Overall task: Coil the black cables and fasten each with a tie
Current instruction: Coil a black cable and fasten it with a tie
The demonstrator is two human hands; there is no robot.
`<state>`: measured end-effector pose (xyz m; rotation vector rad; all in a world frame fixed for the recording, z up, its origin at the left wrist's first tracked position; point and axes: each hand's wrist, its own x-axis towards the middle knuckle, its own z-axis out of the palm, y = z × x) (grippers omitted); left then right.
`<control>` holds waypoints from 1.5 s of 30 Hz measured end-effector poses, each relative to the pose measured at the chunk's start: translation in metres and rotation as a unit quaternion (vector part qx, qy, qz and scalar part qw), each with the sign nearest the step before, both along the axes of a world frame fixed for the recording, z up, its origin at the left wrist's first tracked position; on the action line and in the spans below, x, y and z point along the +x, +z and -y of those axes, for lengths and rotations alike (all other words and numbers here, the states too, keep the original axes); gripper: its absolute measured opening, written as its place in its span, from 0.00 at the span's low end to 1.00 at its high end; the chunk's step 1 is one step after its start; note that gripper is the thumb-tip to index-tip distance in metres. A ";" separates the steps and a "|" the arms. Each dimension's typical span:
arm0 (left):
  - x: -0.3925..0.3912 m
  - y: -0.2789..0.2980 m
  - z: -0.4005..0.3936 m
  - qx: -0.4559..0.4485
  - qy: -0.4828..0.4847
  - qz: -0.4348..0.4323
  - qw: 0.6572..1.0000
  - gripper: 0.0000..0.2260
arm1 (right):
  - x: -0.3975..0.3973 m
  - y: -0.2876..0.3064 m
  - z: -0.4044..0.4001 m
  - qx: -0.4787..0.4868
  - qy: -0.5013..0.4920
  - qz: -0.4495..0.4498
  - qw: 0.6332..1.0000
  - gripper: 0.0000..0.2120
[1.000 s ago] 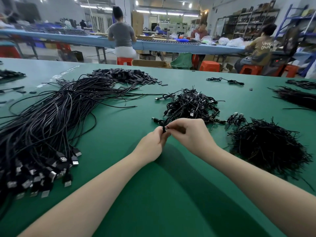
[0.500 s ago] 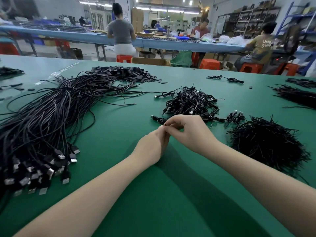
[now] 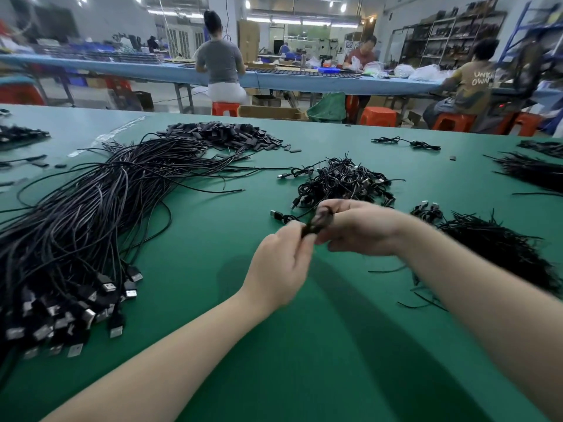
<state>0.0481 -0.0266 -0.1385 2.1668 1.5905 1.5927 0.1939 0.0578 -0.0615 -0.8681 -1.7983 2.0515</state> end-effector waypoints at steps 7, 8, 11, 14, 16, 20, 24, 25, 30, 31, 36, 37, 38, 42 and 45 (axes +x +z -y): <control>-0.007 -0.010 -0.020 -0.175 0.002 0.306 0.936 0.06 | -0.051 -0.063 0.026 0.008 -0.307 -0.127 0.943 0.07; -0.009 -0.011 -0.022 -0.189 -0.004 0.324 0.927 0.04 | -0.052 -0.064 0.027 0.014 -0.310 -0.125 0.942 0.06; -0.014 -0.011 -0.024 -0.197 -0.049 0.350 0.914 0.02 | -0.046 -0.063 0.027 0.012 -0.299 -0.117 0.947 0.05; -0.016 -0.011 -0.024 -0.218 -0.079 0.347 0.909 0.02 | -0.036 -0.063 0.025 -0.002 -0.277 -0.088 0.957 0.03; -0.016 -0.010 -0.025 -0.228 -0.099 0.347 0.904 0.02 | -0.031 -0.062 0.022 -0.012 -0.267 -0.076 0.960 0.04; -0.018 -0.006 -0.025 -0.245 -0.141 0.353 0.892 0.01 | -0.024 -0.059 0.019 0.005 -0.236 -0.045 0.971 0.03; -0.017 -0.002 -0.023 -0.250 -0.152 0.380 0.878 0.04 | -0.026 -0.049 0.023 0.266 -0.252 0.048 0.929 0.05; -0.015 0.001 -0.022 -0.253 -0.146 0.390 0.873 0.05 | -0.028 -0.047 0.024 0.401 -0.260 0.089 0.874 0.05; -0.022 0.043 -0.024 -0.410 -0.127 0.390 0.815 0.16 | -0.029 -0.028 0.033 0.815 -0.224 0.132 0.518 0.06; -0.032 0.053 -0.021 -0.468 -0.136 0.381 0.786 0.19 | -0.029 -0.025 0.034 0.842 -0.208 0.124 0.482 0.06; -0.065 0.081 -0.006 -0.532 -0.179 0.335 0.757 0.16 | -0.032 -0.016 0.038 0.747 -0.141 0.024 0.649 0.02; -0.066 0.083 -0.008 -0.501 -0.191 0.348 0.769 0.15 | -0.031 -0.016 0.036 0.689 -0.172 -0.002 0.704 0.03; -0.064 0.084 -0.009 -0.463 -0.202 0.362 0.783 0.14 | -0.030 -0.017 0.033 0.628 -0.214 -0.017 0.748 0.04; -0.061 0.080 -0.013 -0.313 -0.209 0.234 0.897 0.11 | -0.026 -0.015 0.025 0.340 -0.302 -0.067 0.888 0.07; -0.050 0.075 -0.011 -0.254 -0.193 0.228 0.920 0.12 | -0.027 -0.018 0.027 0.292 -0.261 -0.088 0.916 0.06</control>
